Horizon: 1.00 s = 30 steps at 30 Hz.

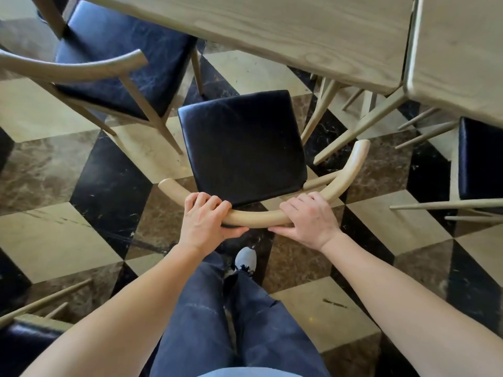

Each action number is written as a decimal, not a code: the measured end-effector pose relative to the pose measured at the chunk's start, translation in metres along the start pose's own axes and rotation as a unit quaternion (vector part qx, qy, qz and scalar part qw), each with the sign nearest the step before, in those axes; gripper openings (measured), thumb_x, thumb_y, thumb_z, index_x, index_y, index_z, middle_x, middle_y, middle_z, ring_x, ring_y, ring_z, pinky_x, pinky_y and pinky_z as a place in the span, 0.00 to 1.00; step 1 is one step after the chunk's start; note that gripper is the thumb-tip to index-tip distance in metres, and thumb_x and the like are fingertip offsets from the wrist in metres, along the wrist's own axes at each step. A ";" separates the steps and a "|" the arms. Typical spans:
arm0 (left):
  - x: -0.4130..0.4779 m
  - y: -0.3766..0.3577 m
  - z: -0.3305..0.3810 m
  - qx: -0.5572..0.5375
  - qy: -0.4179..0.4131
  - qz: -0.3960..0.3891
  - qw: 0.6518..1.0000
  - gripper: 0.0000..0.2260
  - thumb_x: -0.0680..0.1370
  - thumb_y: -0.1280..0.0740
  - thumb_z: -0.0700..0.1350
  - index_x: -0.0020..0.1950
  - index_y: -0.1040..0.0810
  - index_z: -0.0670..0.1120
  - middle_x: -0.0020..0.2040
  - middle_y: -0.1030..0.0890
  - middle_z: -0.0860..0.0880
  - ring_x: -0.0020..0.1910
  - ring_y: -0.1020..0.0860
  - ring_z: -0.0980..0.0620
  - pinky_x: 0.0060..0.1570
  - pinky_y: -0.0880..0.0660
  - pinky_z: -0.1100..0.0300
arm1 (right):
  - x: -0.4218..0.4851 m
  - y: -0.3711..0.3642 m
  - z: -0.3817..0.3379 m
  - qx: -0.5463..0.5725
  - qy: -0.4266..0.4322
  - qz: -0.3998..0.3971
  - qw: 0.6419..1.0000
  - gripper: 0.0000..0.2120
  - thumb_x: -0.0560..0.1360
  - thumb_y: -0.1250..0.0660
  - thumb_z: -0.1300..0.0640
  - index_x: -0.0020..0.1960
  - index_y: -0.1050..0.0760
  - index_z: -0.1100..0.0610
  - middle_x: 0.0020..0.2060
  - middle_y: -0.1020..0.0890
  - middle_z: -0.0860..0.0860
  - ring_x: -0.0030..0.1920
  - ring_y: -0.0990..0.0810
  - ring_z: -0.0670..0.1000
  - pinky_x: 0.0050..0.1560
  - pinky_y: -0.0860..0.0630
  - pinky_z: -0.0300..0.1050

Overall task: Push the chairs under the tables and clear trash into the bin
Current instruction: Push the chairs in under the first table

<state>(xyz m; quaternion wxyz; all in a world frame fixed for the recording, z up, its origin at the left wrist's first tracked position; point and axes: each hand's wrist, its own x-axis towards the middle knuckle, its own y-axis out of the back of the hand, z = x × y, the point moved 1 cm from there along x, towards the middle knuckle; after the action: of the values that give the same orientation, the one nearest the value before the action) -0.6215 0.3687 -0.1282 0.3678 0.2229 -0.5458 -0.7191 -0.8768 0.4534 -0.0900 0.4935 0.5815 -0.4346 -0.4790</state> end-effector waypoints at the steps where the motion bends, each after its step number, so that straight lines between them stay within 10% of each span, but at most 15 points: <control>1: 0.001 0.001 -0.001 -0.001 -0.004 0.002 1.000 0.27 0.70 0.36 0.72 0.45 0.20 0.48 0.40 0.21 0.50 0.44 0.27 0.45 0.57 0.34 0.48 | 0.001 0.000 -0.001 -0.004 0.002 -0.003 1.000 0.28 0.75 0.39 0.31 0.52 0.18 0.55 0.46 0.15 0.51 0.45 0.19 0.54 0.50 0.26 0.51; 30: 0.083 0.047 -0.150 0.065 -0.146 -0.097 0.982 0.32 0.71 0.42 0.75 0.50 0.20 0.48 0.45 0.19 0.48 0.48 0.24 0.42 0.59 0.35 0.45 | 0.103 0.003 -0.046 0.043 -0.019 0.021 0.999 0.31 0.76 0.46 0.28 0.49 0.21 0.54 0.40 0.18 0.49 0.39 0.21 0.51 0.40 0.24 0.48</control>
<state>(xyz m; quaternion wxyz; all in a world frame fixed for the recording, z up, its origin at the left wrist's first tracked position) -0.5515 0.2052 -0.1224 0.1975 0.1905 -0.6149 -0.7393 -0.8152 0.3594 -0.0974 0.4693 0.5839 -0.4762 -0.4605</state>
